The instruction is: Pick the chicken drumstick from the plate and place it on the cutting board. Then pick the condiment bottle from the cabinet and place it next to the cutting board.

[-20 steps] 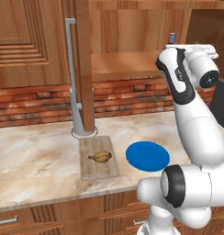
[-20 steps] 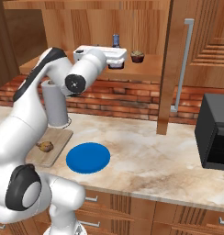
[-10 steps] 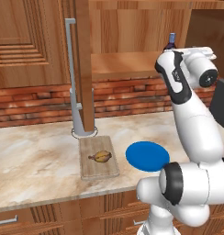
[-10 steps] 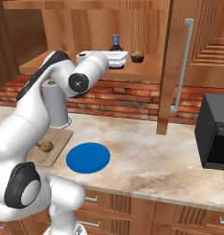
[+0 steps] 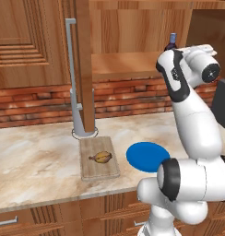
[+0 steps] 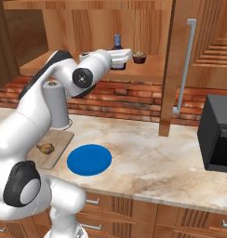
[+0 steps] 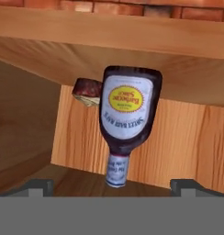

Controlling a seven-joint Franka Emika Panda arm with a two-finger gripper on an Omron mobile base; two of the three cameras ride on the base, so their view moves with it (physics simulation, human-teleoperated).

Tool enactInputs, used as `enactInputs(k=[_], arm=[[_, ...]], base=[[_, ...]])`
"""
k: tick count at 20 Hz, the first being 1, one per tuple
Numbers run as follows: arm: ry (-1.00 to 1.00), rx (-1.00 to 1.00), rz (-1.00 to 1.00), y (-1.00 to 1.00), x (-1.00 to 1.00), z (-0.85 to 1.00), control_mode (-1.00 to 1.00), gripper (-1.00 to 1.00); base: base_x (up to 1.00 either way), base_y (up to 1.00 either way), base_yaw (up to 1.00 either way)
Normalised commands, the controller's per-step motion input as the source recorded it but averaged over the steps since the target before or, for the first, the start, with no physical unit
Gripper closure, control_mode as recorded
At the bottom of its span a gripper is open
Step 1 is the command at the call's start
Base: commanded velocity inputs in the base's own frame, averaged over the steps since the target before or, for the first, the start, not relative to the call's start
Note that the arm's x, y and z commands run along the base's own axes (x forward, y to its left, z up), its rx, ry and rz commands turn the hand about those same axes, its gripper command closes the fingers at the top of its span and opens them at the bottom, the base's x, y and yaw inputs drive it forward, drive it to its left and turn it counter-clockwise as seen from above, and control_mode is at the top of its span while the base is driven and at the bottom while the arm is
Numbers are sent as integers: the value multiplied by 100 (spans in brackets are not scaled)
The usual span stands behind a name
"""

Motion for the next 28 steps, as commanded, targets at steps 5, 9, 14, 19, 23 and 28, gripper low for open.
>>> enactInputs(k=[5, 9, 14, 19, 23, 28], arm=[[9, 6, 0, 22, 0, 37, -100, -100], [7, 7, 0, 23, 0, 36, -100, -100], [3, 11, 0, 19, 0, 24, -100, -100], [0, 20, 0, 15, 0, 13, -100, -100], [0, 22, 0, 22, 0, 17, -100, -100], [0, 19, 0, 28, 0, 29, -100, -100]], base=[[0, 0, 0], [0, 0, 0], [0, 0, 0], [0, 0, 0], [0, 0, 0], [0, 0, 0]])
